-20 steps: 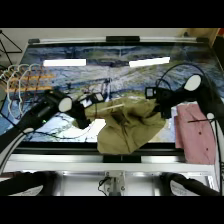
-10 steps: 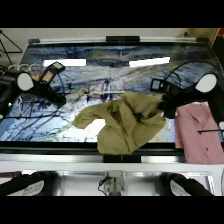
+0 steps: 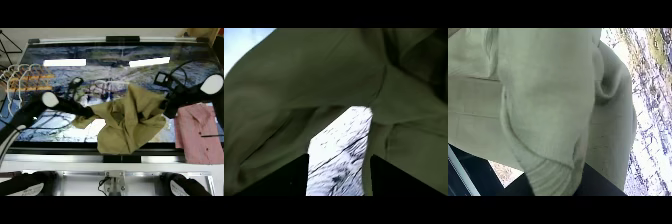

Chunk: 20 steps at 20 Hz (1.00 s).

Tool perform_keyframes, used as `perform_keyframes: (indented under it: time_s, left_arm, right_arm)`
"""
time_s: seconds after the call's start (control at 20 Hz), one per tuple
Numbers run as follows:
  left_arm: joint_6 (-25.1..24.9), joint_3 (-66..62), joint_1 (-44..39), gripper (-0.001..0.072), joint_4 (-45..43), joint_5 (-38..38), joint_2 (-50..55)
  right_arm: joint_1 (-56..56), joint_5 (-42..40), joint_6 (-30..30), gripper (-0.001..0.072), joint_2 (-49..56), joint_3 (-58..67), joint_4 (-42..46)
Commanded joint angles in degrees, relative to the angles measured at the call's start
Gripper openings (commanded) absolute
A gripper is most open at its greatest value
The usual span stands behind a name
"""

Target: Fold the shirts.

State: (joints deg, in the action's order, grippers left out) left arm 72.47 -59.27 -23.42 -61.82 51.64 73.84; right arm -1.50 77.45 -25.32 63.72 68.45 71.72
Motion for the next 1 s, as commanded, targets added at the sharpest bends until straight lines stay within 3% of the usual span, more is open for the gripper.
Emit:
perform_keyframes:
  time_s: [0.0, 0.35, 0.45, 0.55, 0.7, 0.75, 0.8, 0.9, 0.95]
  left_arm:
    - [1.60, 1.40, -9.75, 0.0484, 4.94, -18.75, 4.44]
    - [2.45, -8.50, -14.60, 0.0474, 4.79, -21.27, 17.44]
    - [1.99, -9.90, -14.08, 0.0460, 4.85, -21.14, 19.50]
    - [1.97, -10.27, -13.99, 0.0399, 4.87, -21.00, 20.68]
    - [1.73, -10.27, -13.90, 0.0388, 4.83, -21.22, 21.46]
    - [1.75, -10.27, -13.79, 0.0368, 4.79, -21.22, 21.49]
    - [1.75, -10.27, -13.57, 0.0265, 4.79, -21.18, 21.49]
    - [1.75, -10.27, -12.76, 0.0256, 4.61, -21.16, 21.49]
    - [1.75, -10.27, -12.24, 0.0196, 4.61, -21.05, 21.44]
  right_arm:
    - [0.02, 0.02, -3.26, 0.0060, -0.26, 0.04, -0.13]
    - [0.02, 0.00, -4.57, 0.0061, -0.26, 0.04, -0.26]
    - [0.02, -0.04, -4.57, 0.0061, -0.26, 0.04, -0.22]
    - [0.02, -0.07, -4.57, 0.0061, -0.26, 0.04, -0.24]
    - [0.02, -0.04, -4.59, 0.0061, -0.26, 0.04, -0.22]
    - [0.02, -0.07, -4.57, 0.0061, -0.26, 0.04, -0.22]
    - [0.02, -0.07, -4.57, 0.0062, -0.26, 0.04, -0.22]
    - [0.02, -0.07, -4.57, 0.0062, -0.26, 0.04, -0.22]
    - [0.02, -0.07, -4.57, 0.0062, -0.26, 0.04, -0.22]
